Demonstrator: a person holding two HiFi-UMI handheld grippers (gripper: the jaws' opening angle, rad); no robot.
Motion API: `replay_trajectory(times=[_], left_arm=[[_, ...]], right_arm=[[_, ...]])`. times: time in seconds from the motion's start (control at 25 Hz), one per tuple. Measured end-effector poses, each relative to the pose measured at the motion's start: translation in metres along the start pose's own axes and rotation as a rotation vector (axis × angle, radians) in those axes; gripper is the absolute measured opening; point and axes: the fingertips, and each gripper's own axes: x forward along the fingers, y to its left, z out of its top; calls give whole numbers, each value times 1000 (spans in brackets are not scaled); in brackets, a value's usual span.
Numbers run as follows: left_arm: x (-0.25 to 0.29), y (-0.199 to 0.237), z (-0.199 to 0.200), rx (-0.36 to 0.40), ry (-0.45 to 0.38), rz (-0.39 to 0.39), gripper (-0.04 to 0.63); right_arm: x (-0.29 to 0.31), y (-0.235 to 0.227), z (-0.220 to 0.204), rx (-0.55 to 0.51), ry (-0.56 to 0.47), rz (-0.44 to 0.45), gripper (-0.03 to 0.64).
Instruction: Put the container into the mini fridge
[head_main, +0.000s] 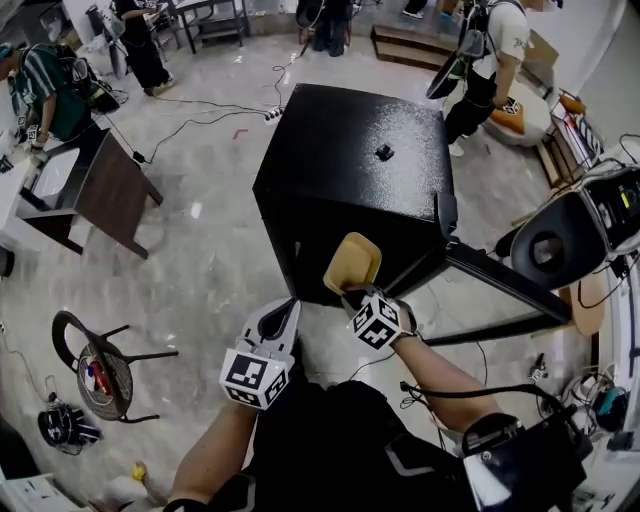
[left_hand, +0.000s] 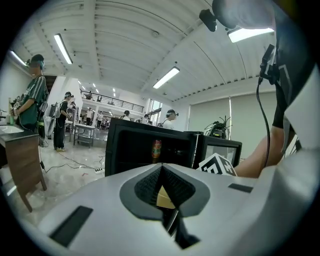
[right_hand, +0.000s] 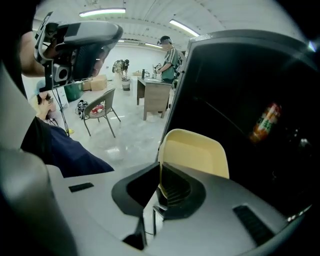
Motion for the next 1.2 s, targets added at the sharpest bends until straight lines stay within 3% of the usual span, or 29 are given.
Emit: replay_trajectory(times=[1.2], left_arm=[[36,48,-27,14,15,-31,9]], right_arm=[[109,-89,-36,109,144,-95,29]])
